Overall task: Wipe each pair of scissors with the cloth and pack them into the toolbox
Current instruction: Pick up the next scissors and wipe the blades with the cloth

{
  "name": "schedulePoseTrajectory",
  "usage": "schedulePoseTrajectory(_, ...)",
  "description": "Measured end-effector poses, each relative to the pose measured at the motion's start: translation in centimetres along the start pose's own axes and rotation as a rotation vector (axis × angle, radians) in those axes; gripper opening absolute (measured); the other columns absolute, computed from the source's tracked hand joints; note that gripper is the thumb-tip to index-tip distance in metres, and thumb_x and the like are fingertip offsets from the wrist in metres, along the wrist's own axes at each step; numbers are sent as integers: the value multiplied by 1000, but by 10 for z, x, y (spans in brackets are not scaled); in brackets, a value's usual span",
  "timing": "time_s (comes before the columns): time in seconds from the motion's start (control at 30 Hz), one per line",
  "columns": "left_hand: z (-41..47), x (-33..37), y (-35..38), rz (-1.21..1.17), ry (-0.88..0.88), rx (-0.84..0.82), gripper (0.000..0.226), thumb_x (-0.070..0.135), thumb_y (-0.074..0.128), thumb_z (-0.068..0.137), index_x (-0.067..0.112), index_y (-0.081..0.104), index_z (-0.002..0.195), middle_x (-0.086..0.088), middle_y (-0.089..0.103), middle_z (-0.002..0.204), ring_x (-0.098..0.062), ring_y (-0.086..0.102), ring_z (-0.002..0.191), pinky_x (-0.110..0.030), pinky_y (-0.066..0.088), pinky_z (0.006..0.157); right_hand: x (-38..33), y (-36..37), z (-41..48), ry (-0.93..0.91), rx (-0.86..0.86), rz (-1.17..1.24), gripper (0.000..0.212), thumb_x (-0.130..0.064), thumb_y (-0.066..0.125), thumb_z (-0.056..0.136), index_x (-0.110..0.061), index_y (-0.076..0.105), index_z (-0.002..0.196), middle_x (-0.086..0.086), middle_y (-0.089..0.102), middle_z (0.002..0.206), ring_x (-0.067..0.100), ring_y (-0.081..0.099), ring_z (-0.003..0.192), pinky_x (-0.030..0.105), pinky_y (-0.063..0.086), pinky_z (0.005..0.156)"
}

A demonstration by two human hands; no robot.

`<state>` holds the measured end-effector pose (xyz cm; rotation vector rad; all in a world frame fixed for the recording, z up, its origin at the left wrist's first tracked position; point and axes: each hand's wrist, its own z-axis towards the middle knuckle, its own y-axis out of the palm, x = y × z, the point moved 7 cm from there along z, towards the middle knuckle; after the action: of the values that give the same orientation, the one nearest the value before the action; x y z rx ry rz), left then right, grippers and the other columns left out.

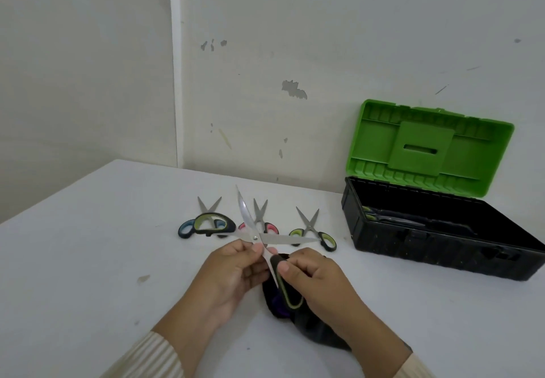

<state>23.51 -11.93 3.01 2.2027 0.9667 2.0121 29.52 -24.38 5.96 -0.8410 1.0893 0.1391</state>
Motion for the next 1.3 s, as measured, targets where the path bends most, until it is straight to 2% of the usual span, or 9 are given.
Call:
schedulePoseTrajectory(0.13,-3,11,-12,11,-4,68,17,2,46,95,0,57,82,-12,68,66,-26,69,64,-33,57,59,23,-28,2,106,44,221,16,-12,62,63,-20,74,71,-2,64,88,8,61,81,9,44,65)
schedulePoseTrajectory(0.3,-9,5,-2,207,-69,-6,19,4,45,96,-3,57,83,-22,64,72,-27,68,59,-38,58,62,12,-64,0,22,258,450,41,20,56,74,-19,70,74,-5,70,77,11,62,78,14,49,66)
schedulePoseTrajectory(0.5,-15,-6,13,396,-45,-28,26,11,46,96,5,54,72,-14,63,59,-28,60,52,-33,51,57,-41,-10,-12,-299,22,-414,23,-8,57,82,-22,70,96,-16,66,89,-4,54,86,1,37,78)
schedulePoseTrajectory(0.63,-17,0,16,485,25,-30,27,9,45,96,4,51,71,-11,62,55,-25,57,47,-28,49,50,-36,-6,-7,-299,107,-497,30,-18,44,83,-14,69,98,3,65,99,16,58,93,28,49,86)
schedulePoseTrajectory(0.8,-15,0,15,491,24,-46,28,9,47,95,6,51,68,-8,60,55,-23,57,49,-29,49,51,-36,-4,-7,-314,119,-557,33,-19,39,86,-12,70,95,8,64,96,23,57,90,29,48,80)
schedulePoseTrajectory(0.93,-12,6,5,464,6,-63,32,8,46,96,6,55,65,-15,60,59,-28,56,54,-38,51,60,-3,-59,-1,-55,427,-140,31,-2,62,80,-32,69,79,-8,68,87,13,61,84,7,43,75)
schedulePoseTrajectory(1.0,-10,7,-1,449,-19,-38,32,7,47,96,5,54,65,-13,59,59,-26,56,51,-35,51,56,9,-75,-4,41,478,285,32,4,63,78,-27,69,78,-4,71,81,13,63,77,13,47,70)
schedulePoseTrajectory(1.1,-9,9,-7,407,-69,-45,29,6,48,96,3,53,67,-12,58,61,-22,56,50,-34,51,52,6,-86,-9,56,516,429,30,6,62,77,-22,70,78,-1,71,77,12,63,72,19,49,67)
schedulePoseTrajectory(1.3,-15,-5,9,560,-62,-168,21,9,51,94,2,62,77,-14,66,72,-28,56,60,-34,45,57,-31,5,-11,-260,128,-365,17,-16,57,84,-23,70,93,-12,57,93,-3,52,82,-1,35,73)
